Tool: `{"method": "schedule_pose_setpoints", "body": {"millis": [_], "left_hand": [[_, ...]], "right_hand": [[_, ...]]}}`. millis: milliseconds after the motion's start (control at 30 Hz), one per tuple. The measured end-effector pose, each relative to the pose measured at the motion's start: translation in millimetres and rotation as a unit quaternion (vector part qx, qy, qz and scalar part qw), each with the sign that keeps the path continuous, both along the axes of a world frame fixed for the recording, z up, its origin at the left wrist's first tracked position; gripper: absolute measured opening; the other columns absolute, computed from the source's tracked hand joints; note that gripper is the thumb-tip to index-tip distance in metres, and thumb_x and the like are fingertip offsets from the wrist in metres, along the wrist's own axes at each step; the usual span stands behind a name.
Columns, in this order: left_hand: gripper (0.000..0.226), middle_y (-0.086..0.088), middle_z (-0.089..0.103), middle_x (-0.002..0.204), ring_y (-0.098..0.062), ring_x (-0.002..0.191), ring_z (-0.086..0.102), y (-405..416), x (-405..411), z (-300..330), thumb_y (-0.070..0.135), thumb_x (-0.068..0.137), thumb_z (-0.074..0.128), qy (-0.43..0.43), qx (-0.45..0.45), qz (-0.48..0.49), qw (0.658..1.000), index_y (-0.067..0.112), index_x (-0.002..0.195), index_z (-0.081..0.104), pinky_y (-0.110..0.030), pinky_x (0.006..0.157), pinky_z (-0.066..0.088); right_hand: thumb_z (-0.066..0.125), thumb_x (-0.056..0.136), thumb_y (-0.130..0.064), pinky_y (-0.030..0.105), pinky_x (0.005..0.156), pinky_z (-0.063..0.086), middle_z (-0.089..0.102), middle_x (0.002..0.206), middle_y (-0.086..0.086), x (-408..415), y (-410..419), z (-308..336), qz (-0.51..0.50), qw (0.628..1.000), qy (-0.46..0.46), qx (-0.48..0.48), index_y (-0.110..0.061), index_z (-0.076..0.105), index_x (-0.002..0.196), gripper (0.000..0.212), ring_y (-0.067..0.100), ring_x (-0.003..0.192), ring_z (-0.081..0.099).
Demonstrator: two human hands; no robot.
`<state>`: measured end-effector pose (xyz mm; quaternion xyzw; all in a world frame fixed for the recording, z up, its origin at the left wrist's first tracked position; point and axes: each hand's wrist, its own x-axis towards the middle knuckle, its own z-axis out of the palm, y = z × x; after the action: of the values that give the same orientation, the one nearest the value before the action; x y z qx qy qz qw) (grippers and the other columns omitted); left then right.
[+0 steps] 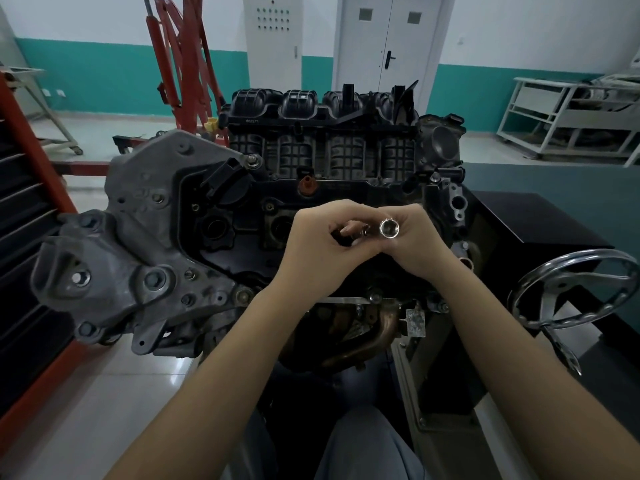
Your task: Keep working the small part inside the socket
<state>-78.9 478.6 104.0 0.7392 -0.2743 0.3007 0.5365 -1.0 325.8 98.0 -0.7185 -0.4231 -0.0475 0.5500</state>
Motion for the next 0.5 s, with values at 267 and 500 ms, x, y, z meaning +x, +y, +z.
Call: {"method": "schedule_pose_setpoints", "body": {"millis": [267,500], "left_hand": [[0.030,0.006,0.069,0.097,-0.007,0.094,0.068,-2.2,-1.8,0.6,-0.003,0.083,0.070,-0.009,-0.014,-0.030,0.999,0.014,0.107,0.066,-0.022,0.086,0.051],[0.025,0.006,0.069,0.092,-0.003,0.090,0.067,-4.0,-0.1,1.3,0.001,0.079,0.075,-0.049,0.018,0.021,0.998,0.012,0.101,0.071,-0.018,0.089,0.048]], "right_hand": [[0.062,0.085,0.001,0.014,0.079,0.048,0.071,0.090,-0.022,-6.4,1.6,0.4,0.014,1.000,-0.013,-0.013,-0.023,0.067,0.093,0.026,-0.002,0.090,0.066],[0.072,0.077,0.002,0.015,0.078,0.049,0.072,0.084,-0.013,-3.8,1.6,-2.0,-0.009,1.000,-0.019,0.021,-0.014,0.070,0.095,0.024,0.002,0.085,0.068]]}}
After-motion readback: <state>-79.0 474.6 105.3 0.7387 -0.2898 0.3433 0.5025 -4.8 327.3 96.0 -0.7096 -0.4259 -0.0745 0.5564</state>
